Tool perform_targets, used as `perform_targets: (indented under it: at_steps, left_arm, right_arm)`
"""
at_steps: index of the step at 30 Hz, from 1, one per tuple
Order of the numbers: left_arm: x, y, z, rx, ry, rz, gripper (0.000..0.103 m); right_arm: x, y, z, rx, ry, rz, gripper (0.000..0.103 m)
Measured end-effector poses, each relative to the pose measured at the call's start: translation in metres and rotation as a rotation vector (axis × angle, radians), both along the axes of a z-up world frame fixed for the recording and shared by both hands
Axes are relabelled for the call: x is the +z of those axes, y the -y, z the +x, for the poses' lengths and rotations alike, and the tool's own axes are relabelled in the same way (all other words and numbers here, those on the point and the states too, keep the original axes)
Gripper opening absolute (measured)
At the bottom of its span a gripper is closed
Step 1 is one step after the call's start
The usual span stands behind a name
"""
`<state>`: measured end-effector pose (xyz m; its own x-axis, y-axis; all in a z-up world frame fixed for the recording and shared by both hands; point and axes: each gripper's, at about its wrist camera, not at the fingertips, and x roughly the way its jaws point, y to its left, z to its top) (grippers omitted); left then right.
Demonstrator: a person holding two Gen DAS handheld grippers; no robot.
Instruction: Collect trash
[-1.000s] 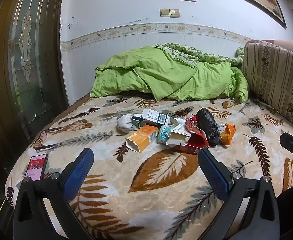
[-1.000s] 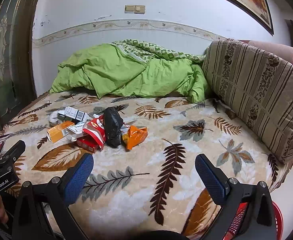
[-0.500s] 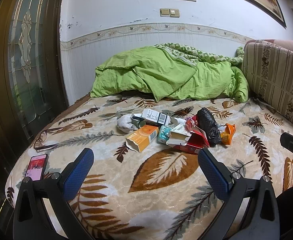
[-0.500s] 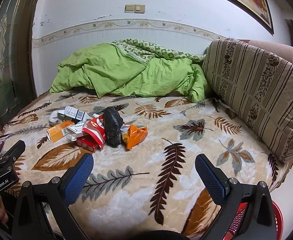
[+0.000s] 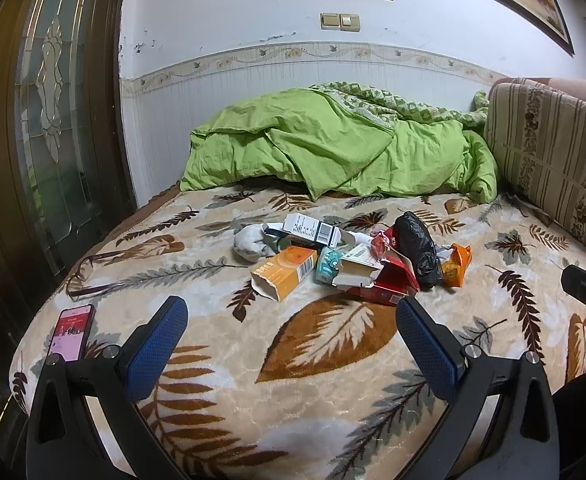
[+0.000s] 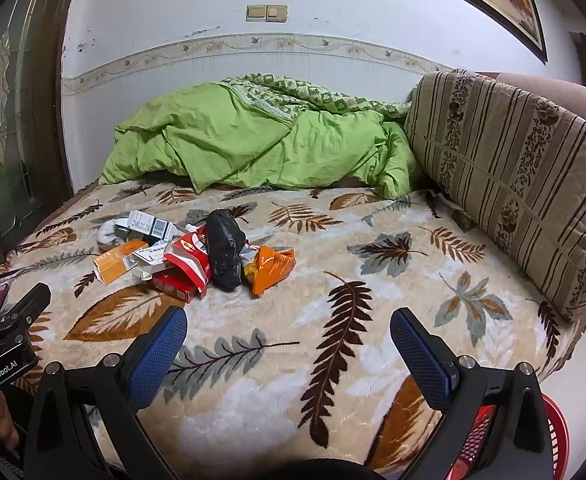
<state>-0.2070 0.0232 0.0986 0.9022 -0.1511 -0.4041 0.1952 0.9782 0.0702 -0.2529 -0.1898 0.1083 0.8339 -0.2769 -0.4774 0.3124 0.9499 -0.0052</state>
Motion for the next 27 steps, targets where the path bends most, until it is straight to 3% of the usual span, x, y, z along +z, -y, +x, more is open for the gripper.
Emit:
perform_targets:
  at_steps: [20, 27]
  left_arm:
    - [-0.007, 0.001, 0.000, -0.002, -0.023, 0.002, 0.103]
    - [-0.012, -0.002, 0.020, -0.041, -0.157, -0.059, 0.103]
  right_arm:
    - [-0.001, 0.001, 0.000, 0.001, -0.005, 0.006, 0.102]
    - [-0.005, 0.004, 0.001, 0.022, -0.013, 0.041, 0.102]
